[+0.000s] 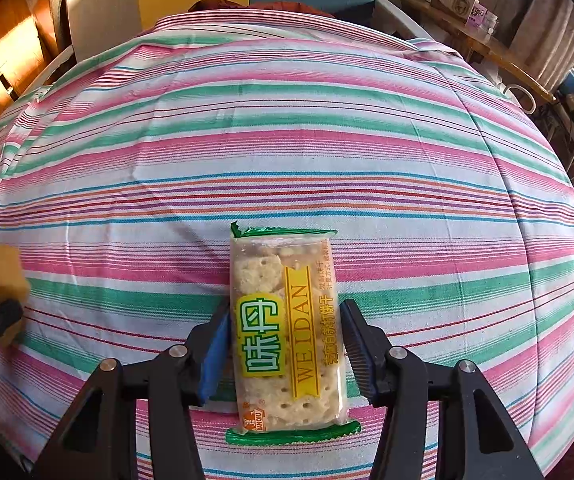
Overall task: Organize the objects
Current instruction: 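Lift the sponge with the left gripper while the right lifts the cracker packet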
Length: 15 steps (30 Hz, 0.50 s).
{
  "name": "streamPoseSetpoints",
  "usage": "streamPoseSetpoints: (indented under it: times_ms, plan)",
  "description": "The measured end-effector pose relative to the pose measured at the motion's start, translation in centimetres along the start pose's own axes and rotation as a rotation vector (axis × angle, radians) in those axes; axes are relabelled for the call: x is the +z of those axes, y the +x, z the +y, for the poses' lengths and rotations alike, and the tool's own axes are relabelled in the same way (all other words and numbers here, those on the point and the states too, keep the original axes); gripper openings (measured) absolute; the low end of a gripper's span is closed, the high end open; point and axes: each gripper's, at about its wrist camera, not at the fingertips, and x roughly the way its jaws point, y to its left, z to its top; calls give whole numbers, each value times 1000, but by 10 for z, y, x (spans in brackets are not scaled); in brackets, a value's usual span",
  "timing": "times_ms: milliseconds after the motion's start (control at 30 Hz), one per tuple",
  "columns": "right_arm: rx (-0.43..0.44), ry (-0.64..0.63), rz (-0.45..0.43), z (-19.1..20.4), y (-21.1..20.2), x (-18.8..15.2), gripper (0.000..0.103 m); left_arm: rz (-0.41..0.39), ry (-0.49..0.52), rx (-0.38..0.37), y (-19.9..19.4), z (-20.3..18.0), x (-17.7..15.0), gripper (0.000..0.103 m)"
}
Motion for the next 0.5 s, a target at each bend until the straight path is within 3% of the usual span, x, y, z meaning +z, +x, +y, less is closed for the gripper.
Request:
streamPoseSetpoints:
  times_ms: [100, 400, 500]
  plan:
    - [-4, -2, -3, -3, 3, 0, 56, -57, 34, 12, -6, -2, -16, 55]
    - [-56, 24, 51, 15, -1, 6, 47, -82, 45, -8, 1, -2, -20, 55]
    - [5, 10, 48, 45, -8, 6, 47, -89, 34, -17, 1, -1, -21, 55]
